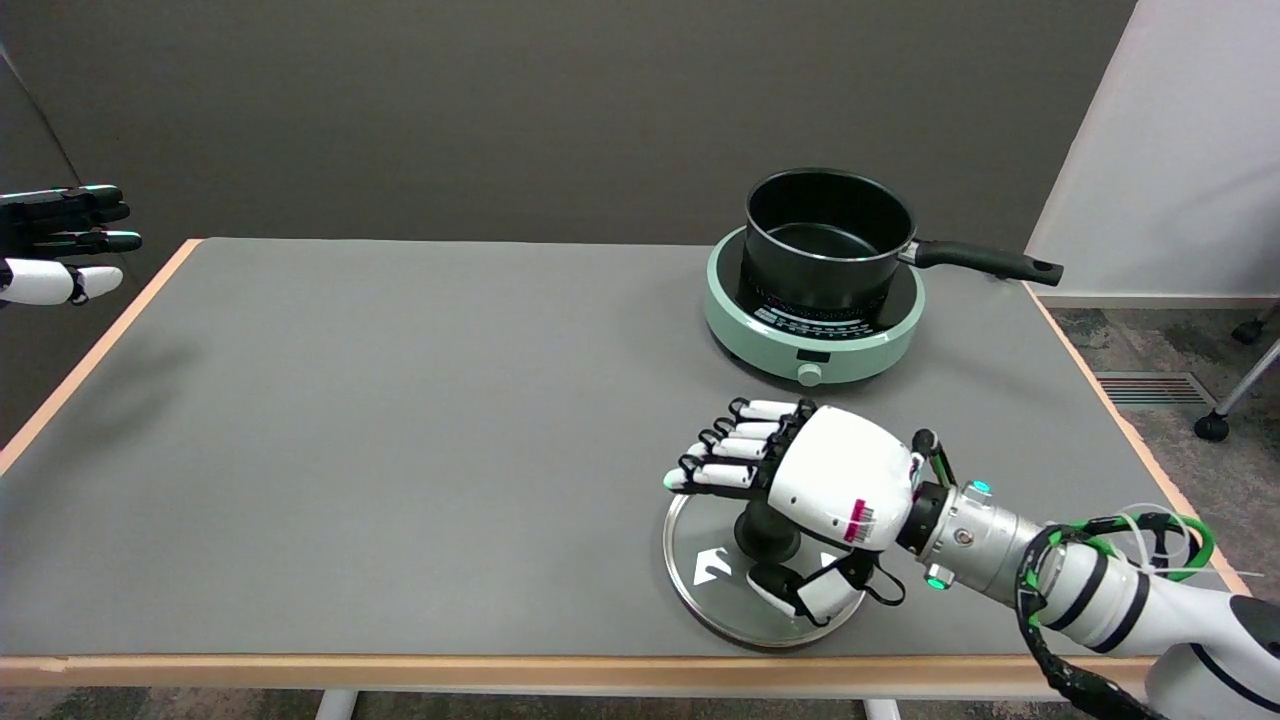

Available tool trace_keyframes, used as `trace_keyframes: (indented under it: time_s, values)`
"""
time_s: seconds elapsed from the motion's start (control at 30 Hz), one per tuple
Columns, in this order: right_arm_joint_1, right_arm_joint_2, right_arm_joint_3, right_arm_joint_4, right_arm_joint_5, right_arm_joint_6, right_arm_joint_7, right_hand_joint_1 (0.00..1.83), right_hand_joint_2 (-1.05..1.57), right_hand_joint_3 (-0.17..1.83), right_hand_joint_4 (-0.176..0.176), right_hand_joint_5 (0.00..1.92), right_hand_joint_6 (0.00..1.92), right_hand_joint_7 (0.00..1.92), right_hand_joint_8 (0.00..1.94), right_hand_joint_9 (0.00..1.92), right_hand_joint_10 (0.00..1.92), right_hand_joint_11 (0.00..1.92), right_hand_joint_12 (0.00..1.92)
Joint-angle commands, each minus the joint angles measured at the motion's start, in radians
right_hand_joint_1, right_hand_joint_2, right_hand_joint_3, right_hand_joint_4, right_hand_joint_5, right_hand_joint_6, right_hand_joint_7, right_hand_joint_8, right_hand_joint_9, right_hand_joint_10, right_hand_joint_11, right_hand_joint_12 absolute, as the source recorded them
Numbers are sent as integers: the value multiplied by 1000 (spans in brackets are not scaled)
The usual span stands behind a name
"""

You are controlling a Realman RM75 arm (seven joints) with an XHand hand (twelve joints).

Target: Pick up the pot lid.

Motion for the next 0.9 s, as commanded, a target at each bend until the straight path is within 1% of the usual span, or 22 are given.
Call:
trace_keyframes:
  time_s: [0.03,0.27,0.4,0.7,0.77,0.8,0.83,0.87,0.9]
  values:
    - [-8,16,-30,-9,-119,-114,0,923,469,997,94,458,191,565,179,591,383,451,1021]
    - [-21,17,-6,-28,-119,-150,0,937,468,1008,97,457,190,561,178,590,378,451,997]
    - [-21,17,2,-32,-118,-150,0,942,474,1009,114,488,206,562,177,596,377,452,994]
    - [-19,17,14,-29,-114,-150,1,965,489,1006,130,528,234,604,186,621,391,453,991]
    - [-16,17,15,-32,-113,-150,1,924,515,1015,136,529,264,625,186,613,431,463,972]
    - [-13,17,15,-33,-112,-150,1,927,519,1015,138,536,269,636,187,622,436,466,977]
    - [-12,17,15,-34,-112,-150,1,977,502,1002,138,549,253,638,196,638,407,458,998]
    - [-11,18,15,-34,-112,-150,1,926,524,1012,142,547,282,646,189,629,440,469,986]
    - [-9,19,15,-34,-112,-150,1,972,517,992,145,573,279,655,201,650,417,465,1008]
